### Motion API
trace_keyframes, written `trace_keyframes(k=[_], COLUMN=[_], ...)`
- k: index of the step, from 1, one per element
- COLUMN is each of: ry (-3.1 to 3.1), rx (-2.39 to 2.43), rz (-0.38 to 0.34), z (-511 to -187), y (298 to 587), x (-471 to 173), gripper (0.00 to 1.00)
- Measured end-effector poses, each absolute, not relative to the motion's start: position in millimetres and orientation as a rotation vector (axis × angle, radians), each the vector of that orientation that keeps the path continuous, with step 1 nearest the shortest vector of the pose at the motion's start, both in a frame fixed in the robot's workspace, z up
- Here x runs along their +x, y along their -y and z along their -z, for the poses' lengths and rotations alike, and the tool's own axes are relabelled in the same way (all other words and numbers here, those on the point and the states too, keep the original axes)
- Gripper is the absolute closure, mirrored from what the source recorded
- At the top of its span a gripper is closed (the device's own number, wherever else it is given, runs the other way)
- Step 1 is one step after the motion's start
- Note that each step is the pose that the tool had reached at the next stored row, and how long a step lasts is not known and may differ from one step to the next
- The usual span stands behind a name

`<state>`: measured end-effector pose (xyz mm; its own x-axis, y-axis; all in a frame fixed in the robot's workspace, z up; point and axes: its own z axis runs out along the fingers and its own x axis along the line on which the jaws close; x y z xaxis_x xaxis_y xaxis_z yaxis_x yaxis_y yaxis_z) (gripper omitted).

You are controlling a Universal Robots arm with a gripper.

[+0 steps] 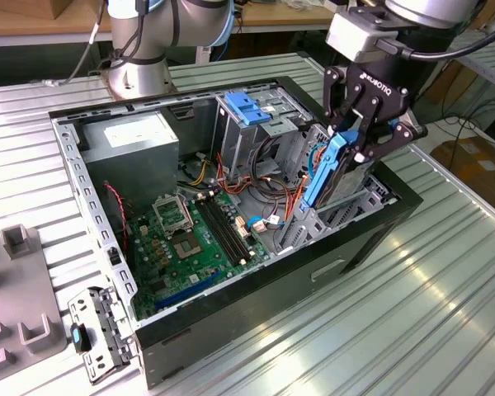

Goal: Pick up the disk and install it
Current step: 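Insert the disk into the insertion slot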

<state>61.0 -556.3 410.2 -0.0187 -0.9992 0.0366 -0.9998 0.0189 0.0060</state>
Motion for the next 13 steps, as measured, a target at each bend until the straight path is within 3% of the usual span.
trace_keyframes(k=[13], ry=[2.22], rx=[2.179], rz=[-0.033], z=[-393], y=[559], x=[61], gripper=[0.63])
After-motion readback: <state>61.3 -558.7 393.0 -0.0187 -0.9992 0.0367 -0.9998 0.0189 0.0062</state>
